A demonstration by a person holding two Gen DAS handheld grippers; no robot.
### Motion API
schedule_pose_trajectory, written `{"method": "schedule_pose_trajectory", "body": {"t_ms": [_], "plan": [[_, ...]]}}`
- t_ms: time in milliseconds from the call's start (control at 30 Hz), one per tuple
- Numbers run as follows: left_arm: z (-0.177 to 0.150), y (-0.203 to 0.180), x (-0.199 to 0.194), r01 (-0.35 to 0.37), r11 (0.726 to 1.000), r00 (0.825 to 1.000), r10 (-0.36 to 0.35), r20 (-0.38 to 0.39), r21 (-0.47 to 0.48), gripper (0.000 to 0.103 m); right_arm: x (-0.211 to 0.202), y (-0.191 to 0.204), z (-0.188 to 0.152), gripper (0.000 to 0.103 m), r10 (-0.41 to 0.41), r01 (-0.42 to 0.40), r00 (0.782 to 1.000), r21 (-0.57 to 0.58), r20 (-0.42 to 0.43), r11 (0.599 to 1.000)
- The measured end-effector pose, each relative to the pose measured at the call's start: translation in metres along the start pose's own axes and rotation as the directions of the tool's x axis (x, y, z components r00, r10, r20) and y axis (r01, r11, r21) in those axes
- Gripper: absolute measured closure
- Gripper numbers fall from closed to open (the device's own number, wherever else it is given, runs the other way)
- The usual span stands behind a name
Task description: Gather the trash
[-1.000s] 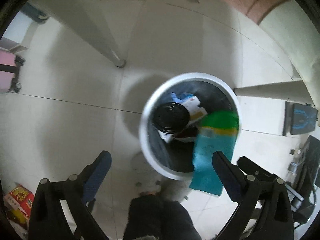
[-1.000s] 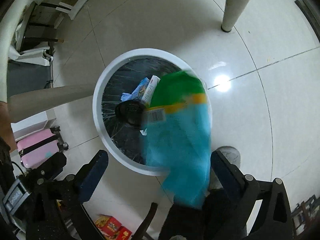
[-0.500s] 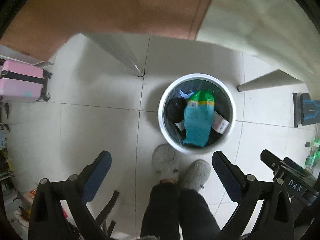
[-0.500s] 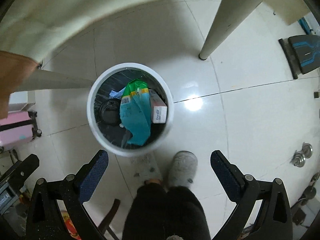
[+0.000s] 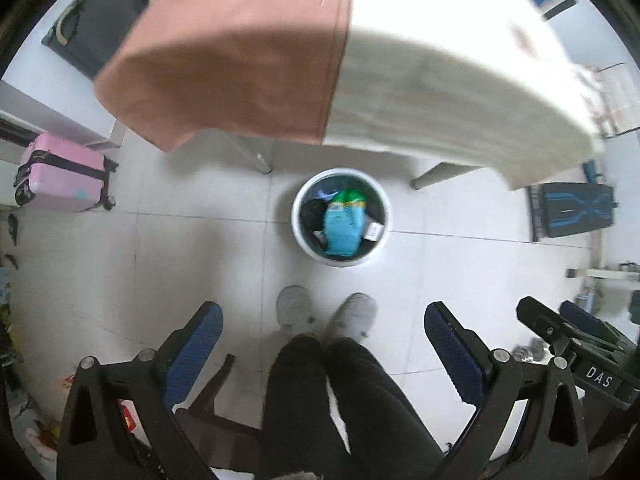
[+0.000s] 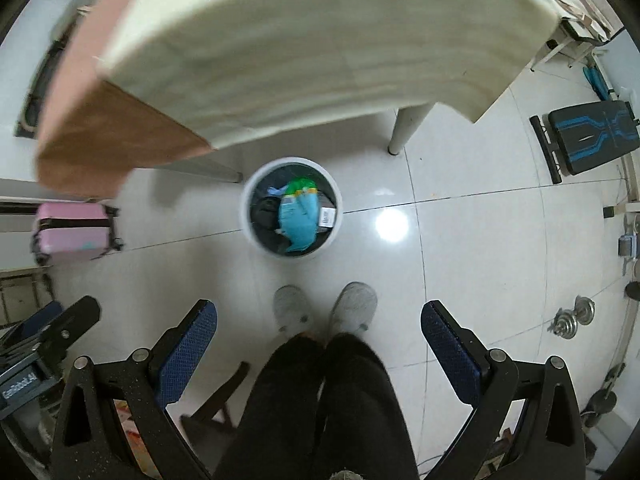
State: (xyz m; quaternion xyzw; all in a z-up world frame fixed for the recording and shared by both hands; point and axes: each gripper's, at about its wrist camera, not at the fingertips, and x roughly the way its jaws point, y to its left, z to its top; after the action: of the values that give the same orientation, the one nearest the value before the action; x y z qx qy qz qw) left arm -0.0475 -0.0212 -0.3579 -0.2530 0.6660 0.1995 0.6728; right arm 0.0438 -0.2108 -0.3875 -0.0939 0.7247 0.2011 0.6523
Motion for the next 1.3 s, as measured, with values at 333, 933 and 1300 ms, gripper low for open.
{"method": "schedule_pose_trajectory", "body": {"t_ms": [333, 933, 1300], "plan": [[-0.027, -0.007, -0.136, 0.156, 0.985, 0.979, -0.164, 0.121, 0.074, 0.0, -0.169, 0.018, -0.047, 0.0, 0.133, -0.13, 0.988, -0.043, 0.072, 0.991], [-0.057, -0.003, -0.249, 0.319, 0.94, 0.907, -0.339, 0.248, 0.12, 0.0, -0.326, 0.063, -0.09, 0.0, 0.23, -0.198, 0.955, -0.176, 0.185, 0.964], [-0.072, -0.004, -0.271, 0.316, 0.942, 0.898, -0.335, 0.286, 0.113, 0.0, -0.33, 0.075, -0.094, 0.0, 0.244, -0.211, 0.954, -0.186, 0.175, 0.96]]}}
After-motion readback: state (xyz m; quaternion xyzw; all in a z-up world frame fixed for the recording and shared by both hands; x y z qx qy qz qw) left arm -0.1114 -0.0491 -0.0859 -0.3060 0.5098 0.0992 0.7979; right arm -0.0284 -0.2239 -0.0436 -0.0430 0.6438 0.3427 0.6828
